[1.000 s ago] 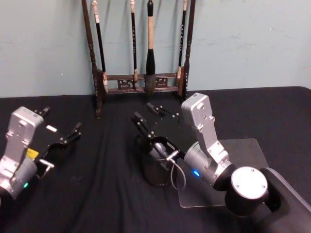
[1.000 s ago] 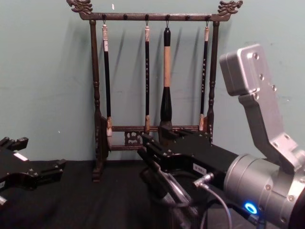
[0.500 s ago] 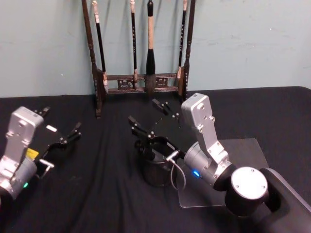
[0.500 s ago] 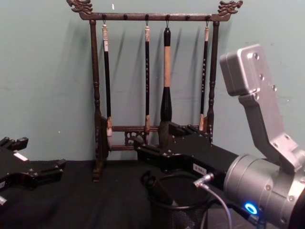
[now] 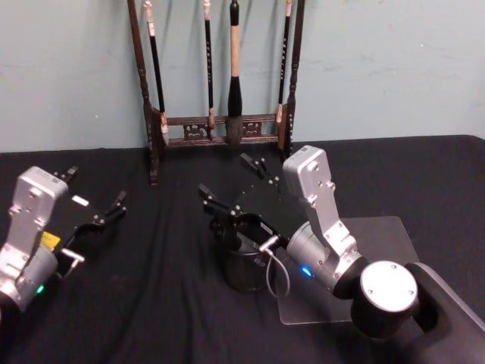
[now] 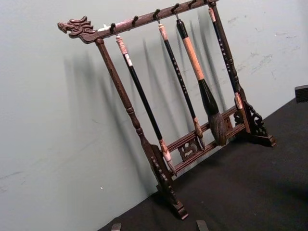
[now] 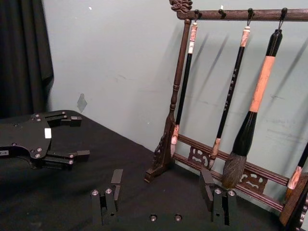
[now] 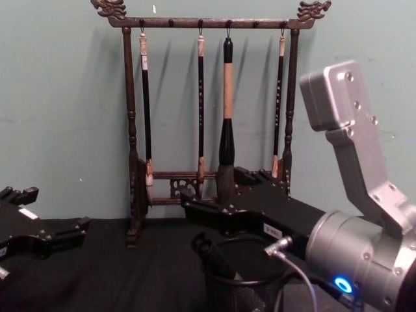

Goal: Pick up the water-based marker from the table and place it into the pen holder.

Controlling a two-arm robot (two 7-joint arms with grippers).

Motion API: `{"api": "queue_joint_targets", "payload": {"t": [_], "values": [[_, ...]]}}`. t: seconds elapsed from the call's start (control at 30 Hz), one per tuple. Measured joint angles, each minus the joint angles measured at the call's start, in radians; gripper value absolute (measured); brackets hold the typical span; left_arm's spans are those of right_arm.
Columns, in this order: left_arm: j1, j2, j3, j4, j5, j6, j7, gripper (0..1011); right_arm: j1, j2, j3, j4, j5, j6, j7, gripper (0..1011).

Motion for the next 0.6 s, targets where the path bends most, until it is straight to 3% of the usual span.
{"api": "queue_joint_targets", "payload": {"t": [0.6], "values": [[0.0,0.0,0.0,0.0,0.0,0.0,0.0,1009,-0.064,0.036,0.055,-0.077,0.031,0.029,-0.029,1002]]}}
